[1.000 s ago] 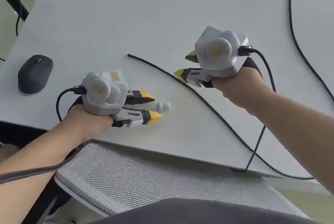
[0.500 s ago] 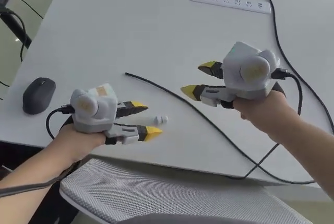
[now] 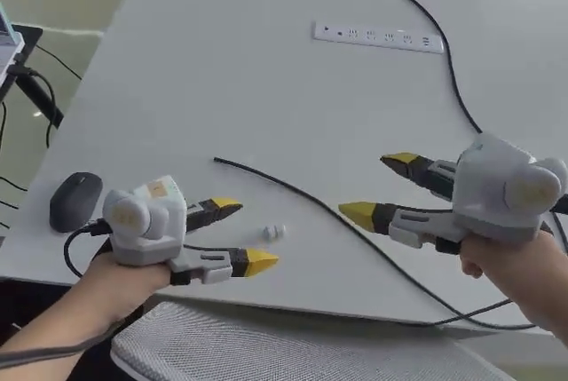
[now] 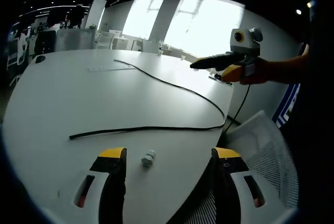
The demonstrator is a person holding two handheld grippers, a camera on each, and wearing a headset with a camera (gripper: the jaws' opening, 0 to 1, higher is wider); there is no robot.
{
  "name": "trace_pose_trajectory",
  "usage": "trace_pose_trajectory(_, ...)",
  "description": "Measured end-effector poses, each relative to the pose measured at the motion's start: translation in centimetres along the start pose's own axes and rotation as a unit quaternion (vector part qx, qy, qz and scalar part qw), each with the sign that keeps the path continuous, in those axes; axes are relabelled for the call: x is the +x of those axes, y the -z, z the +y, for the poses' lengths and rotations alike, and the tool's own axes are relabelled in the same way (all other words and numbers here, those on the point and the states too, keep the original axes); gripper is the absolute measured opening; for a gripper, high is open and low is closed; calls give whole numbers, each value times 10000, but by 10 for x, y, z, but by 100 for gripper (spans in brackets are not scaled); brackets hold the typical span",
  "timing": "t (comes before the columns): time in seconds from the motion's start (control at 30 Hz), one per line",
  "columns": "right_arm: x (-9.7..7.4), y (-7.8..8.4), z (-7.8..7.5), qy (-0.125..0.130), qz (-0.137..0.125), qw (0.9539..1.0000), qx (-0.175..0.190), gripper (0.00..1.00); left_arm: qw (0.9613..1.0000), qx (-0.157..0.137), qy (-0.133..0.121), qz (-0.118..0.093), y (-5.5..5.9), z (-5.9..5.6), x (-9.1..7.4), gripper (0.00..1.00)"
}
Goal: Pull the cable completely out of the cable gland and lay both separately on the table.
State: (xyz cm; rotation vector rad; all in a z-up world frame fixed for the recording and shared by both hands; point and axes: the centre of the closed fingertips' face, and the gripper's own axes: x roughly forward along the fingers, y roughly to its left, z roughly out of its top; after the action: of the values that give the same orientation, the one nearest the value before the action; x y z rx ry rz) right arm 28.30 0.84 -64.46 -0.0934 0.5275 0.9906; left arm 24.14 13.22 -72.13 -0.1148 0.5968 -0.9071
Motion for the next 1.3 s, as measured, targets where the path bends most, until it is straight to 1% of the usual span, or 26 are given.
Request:
trace_pose_trajectory(0.07,-10,6,-2,68,-41,9998,172,67,10000,-34,-34,-39,-2,0,-4,69)
trace_pose_trajectory(0.1,-14,9,-2,76,-48,9998,201,68,10000,-32,-60,-52,-2,0,-6,69)
trace_pose_trajectory(0.13,-20,13,-3,135,-74,9996,224,69,9999,-41,-86,-65,-5,-3,-10,70)
trace_pose_trajectory(0.17,-24,16,-6,183,-101,9995,255,70,9999,-47,-108,-75,-6,-3,-12,70)
trace_pose_trajectory(0.2,-27,21,-6,203,-95,9993,311,71,9998,-56,-143,-115,-7,-1,-14,71)
trace_pose_trajectory(0.37,-40,35,-7,280,-96,9987,409,75,9995,-69,-248,-177,-10,-3,-24,75)
trace_pose_trajectory(0.43,-43,41,-7,290,-77,9987,410,77,9995,-83,-271,-165,-9,-4,-28,76)
trace_pose_trajectory(0.5,-46,46,-4,290,-38,9987,415,78,9994,-86,-298,-138,-7,-4,-30,78)
trace_pose_trajectory(0.57,-47,54,-8,292,-17,9986,442,79,9994,-76,-331,-112,-5,-5,-33,79)
trace_pose_trajectory(0.6,-48,57,-8,283,2,9985,469,80,9993,-64,-363,-94,-4,-5,-35,81)
trace_pose_trajectory(0.63,-49,58,-5,288,11,9985,473,80,9992,-50,-385,-90,-3,-5,-36,82)
trace_pose_trajectory(0.73,-49,69,-7,271,49,9983,518,82,9989,-66,-465,-71,-1,-5,-39,85)
trace_pose_trajectory(0.8,-49,76,-3,222,87,9983,530,83,9987,-75,-504,-61,0,-5,-41,85)
trace_pose_trajectory(0.83,-49,81,-2,188,177,9984,496,83,9986,-95,-514,-34,2,-5,-41,86)
trace_pose_trajectory(0.93,-50,89,3,105,273,9986,430,87,9986,-64,-529,7,5,-7,-41,87)
trace_pose_trajectory(1.0,-50,94,3,85,308,9985,442,89,9985,-40,-538,39,6,-7,-42,88)
trace_pose_trajectory(1.1,-51,99,3,56,349,9980,526,93,9983,-5,-579,57,6,-5,-42,90)
trace_pose_trajectory(1.2,-52,98,6,-17,290,9976,626,99,9982,27,-594,39,4,-3,-43,91)
trace_pose_trajectory(1.3,-53,100,7,-38,364,9971,668,99,9981,-12,-620,27,3,-1,-42,95)
